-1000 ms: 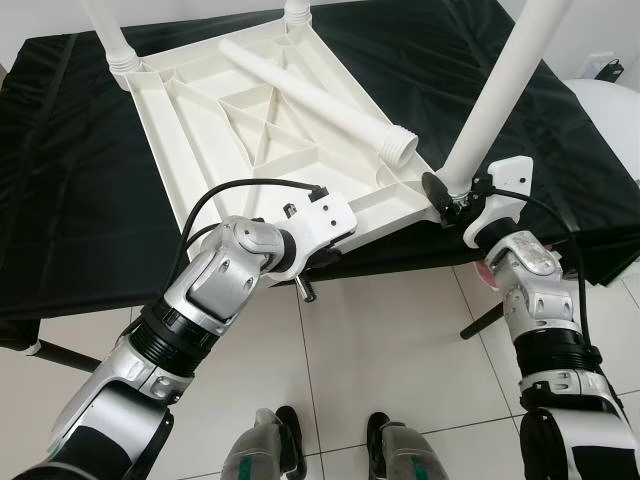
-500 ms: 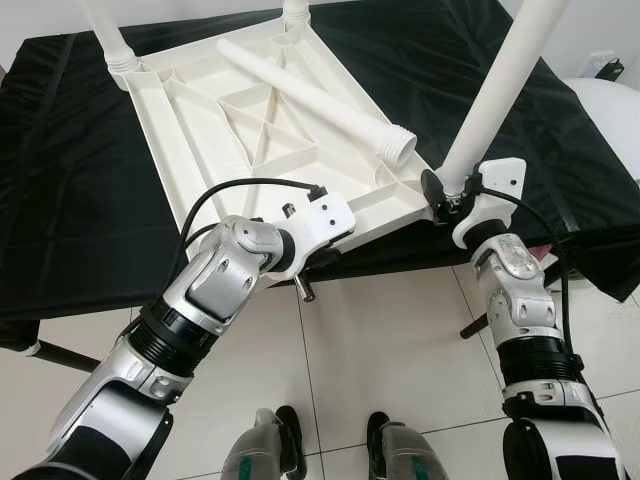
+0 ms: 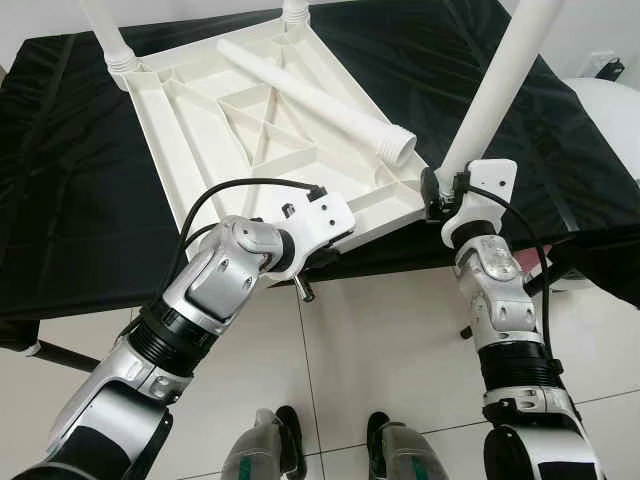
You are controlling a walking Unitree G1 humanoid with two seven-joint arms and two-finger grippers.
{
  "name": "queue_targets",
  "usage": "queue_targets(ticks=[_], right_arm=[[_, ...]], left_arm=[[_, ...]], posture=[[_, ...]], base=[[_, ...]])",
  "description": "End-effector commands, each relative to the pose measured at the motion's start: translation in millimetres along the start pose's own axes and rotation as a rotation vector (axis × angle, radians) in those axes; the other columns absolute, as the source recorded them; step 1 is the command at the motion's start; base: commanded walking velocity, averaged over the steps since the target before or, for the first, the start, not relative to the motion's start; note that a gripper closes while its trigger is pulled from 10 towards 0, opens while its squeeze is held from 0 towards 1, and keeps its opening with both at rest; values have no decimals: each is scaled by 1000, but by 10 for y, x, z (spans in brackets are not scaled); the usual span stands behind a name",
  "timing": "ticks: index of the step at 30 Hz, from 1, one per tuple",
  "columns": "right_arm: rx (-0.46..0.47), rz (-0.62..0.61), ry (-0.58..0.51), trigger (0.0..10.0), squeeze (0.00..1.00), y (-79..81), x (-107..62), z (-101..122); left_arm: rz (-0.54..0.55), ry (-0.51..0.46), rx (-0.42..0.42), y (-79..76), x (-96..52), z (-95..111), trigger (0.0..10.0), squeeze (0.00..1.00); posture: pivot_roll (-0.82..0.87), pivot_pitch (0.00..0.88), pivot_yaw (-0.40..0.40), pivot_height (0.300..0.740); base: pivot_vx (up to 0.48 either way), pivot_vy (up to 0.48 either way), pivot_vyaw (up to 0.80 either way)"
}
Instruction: Building children table
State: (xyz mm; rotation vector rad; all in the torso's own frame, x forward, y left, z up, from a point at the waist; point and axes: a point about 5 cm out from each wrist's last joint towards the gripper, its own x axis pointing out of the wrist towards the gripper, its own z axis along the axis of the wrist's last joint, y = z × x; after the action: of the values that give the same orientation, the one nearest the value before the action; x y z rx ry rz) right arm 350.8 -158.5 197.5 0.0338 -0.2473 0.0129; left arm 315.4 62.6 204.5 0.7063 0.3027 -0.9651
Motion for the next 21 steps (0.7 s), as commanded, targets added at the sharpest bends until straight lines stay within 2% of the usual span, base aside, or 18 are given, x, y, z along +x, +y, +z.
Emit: queue_targets(ticks=[1, 5, 13, 21], right_arm=[[1, 32, 34, 10000, 0, 196, -48, -89], [-13, -40, 48, 10000, 0, 202, -54, -122], [-14, -109, 92, 10000, 0, 276, -82, -209], [-2, -192, 140, 10000, 0, 201, -141, -310]], left_arm=[[76, -23, 38, 31, -31, 90, 10000, 0], [76, -23, 39, 26, -31, 89, 10000, 0], [75, -23, 40, 23, -31, 94, 10000, 0], [76, -20, 40, 29, -38, 92, 10000, 0]], posture=[[-95, 199, 63, 740], [-95, 199, 63, 740], [-92, 195, 62, 740], [-90, 200, 67, 740]], base=[[0, 0, 0], [0, 0, 0], [0, 0, 0], [0, 0, 0]])
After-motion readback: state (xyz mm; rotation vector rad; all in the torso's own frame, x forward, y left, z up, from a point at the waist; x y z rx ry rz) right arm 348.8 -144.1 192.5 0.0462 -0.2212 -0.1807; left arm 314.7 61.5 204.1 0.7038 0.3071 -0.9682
